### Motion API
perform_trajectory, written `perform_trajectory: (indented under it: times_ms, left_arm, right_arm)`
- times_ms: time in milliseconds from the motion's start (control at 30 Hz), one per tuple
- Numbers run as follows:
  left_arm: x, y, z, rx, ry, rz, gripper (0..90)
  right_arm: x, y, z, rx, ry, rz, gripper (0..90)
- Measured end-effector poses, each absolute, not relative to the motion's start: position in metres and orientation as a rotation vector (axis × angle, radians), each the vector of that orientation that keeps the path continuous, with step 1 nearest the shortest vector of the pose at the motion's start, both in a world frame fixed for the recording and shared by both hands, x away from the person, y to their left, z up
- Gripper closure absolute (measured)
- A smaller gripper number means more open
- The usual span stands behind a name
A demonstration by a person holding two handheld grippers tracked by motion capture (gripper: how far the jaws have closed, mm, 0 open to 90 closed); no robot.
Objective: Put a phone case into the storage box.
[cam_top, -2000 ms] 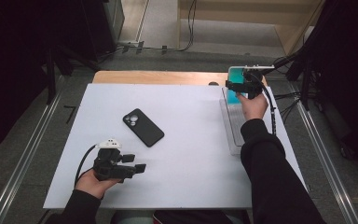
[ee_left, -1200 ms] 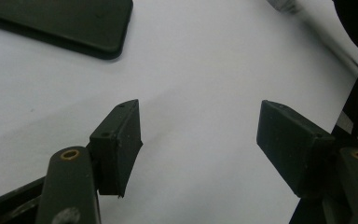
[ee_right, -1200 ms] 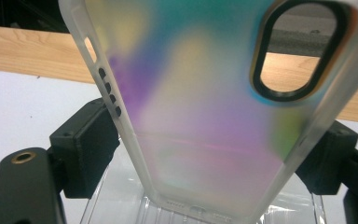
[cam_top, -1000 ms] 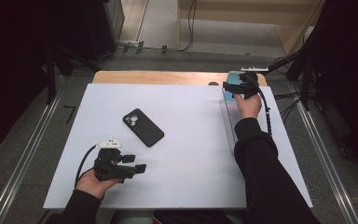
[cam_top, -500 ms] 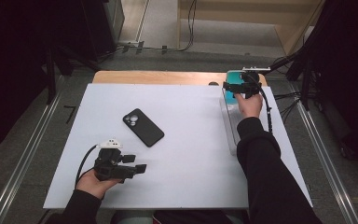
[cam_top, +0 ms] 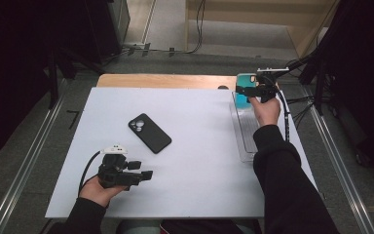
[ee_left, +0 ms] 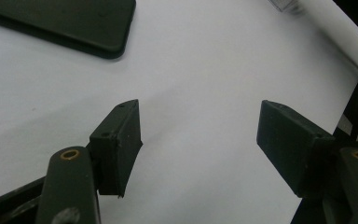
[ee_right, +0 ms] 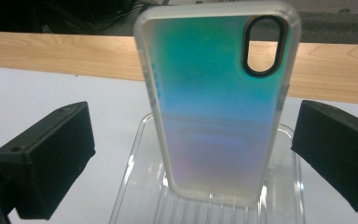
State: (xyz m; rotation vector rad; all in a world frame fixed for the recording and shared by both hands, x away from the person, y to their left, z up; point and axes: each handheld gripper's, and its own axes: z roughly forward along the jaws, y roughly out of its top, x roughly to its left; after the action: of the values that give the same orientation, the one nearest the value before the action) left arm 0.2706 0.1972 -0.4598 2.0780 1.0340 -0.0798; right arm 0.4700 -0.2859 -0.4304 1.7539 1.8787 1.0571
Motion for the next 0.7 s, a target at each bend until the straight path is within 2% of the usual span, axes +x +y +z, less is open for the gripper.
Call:
perform_trajectory:
  times_ms: [333,700]
  left_arm:
    - [0.274,0.195,-0.458,2.074,1.05,-0.112,30.8]
    - [0.281,0.197,-0.457,2.056,1.063,-0.142,30.7]
  right_arm:
    - [0.44,-0.287,-0.408,1.721,2.017,1.076,0.0]
    - [0.412,-0.275,-0.402,1.668,2.142,1.211,0.0]
